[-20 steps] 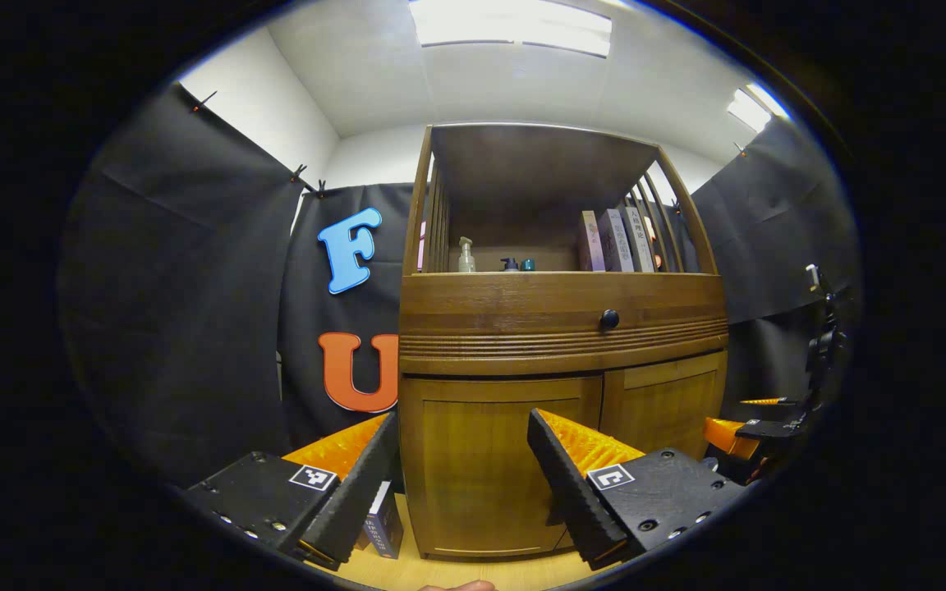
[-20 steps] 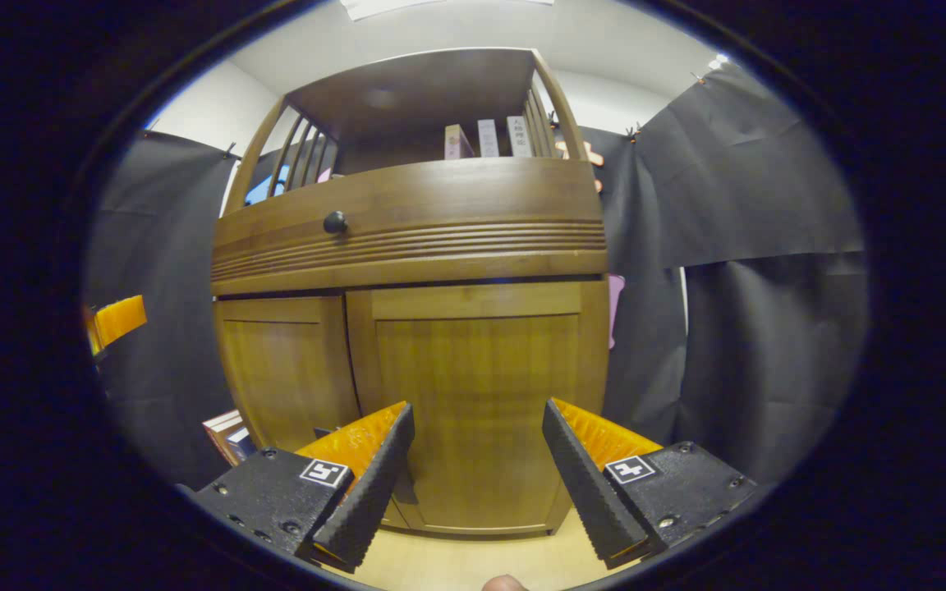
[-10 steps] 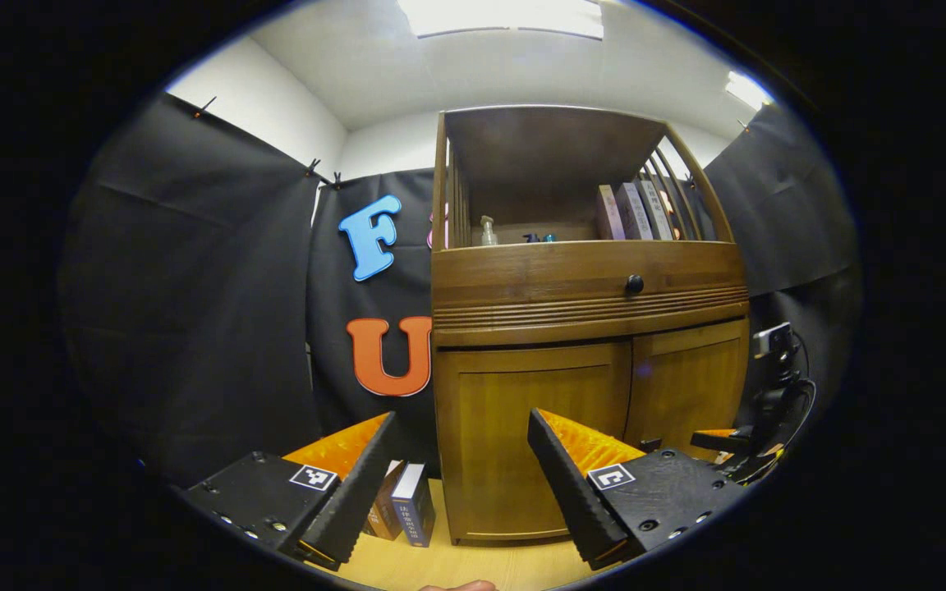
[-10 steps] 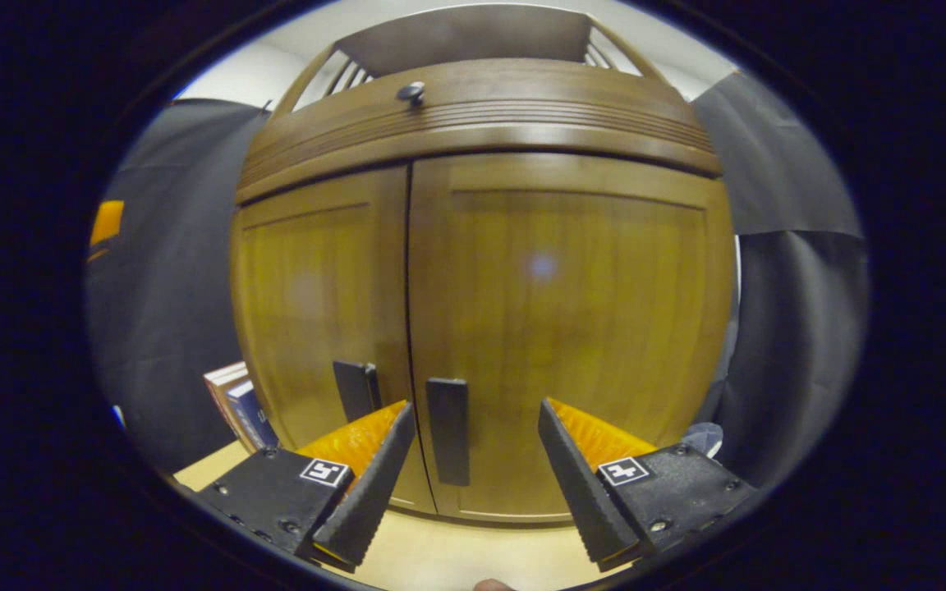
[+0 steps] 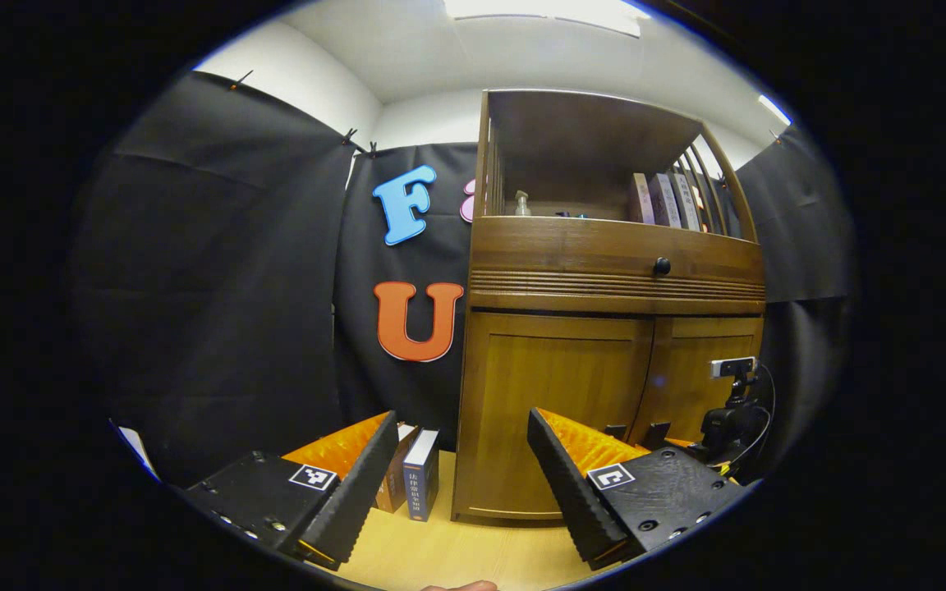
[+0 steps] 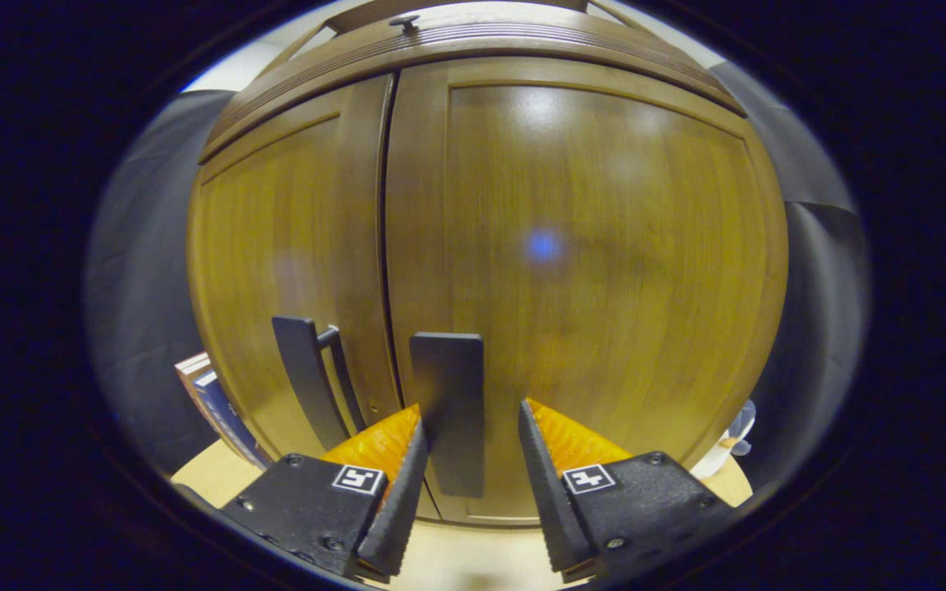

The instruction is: Open the right door of the double-door shoe cabinet with the right hand, and open the left door with the left hand.

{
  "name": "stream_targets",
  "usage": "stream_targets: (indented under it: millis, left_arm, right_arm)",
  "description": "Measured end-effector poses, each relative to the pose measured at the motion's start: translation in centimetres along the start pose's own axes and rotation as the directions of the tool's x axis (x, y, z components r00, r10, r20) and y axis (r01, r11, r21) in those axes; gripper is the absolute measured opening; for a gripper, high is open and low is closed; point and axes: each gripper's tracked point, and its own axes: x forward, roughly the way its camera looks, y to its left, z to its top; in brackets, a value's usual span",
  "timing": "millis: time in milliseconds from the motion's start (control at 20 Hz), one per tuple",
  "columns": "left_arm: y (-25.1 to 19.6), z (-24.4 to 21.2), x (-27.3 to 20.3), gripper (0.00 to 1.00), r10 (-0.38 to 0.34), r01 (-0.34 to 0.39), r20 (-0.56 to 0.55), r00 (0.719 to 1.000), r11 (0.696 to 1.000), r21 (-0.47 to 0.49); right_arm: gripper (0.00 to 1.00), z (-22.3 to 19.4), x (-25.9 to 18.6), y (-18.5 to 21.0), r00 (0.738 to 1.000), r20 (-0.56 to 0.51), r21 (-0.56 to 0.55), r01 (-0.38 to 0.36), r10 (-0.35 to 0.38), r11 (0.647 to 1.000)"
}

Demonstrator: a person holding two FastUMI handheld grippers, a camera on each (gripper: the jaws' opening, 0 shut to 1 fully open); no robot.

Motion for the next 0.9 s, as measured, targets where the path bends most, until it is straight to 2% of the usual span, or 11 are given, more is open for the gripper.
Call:
stream_targets:
  millis: [150, 350, 550, 900]
  left_arm:
    - [0.1, -0.3, 0.1, 0.95, 0.003, -0.003, -0.012, 1.000, 1.000, -0.009]
    - [0.1, -0.3, 0.3, 0.95, -0.009, 0.009, -0.019, 1.000, 1.000, -0.008]
    - [-0.1, 0.1, 0.4, 0.95, -0.040, 0.039, -0.014, 0.999, 0.998, -0.057]
    - [-2.0, -0.9, 0.6, 0.95, -0.107, 0.107, -0.031, 0.994, 0.994, -0.020]
  right_arm:
    - [0.36, 0.1, 0.1, 0.2, 1.000, 0.008, -0.018, 0.023, -0.023, 1.000]
    - [0.31, 0.1, -0.3, 0.2, 1.000, 0.003, 0.004, 0.007, -0.007, 1.000]
    - [0.29, -0.4, -2.0, 0.2, 1.000, 0.009, 0.010, -0.003, 0.003, 1.000]
    - [0.29, -1.5, -6.4, -0.4, 1.000, -0.001, 0.003, 0.008, -0.008, 1.000]
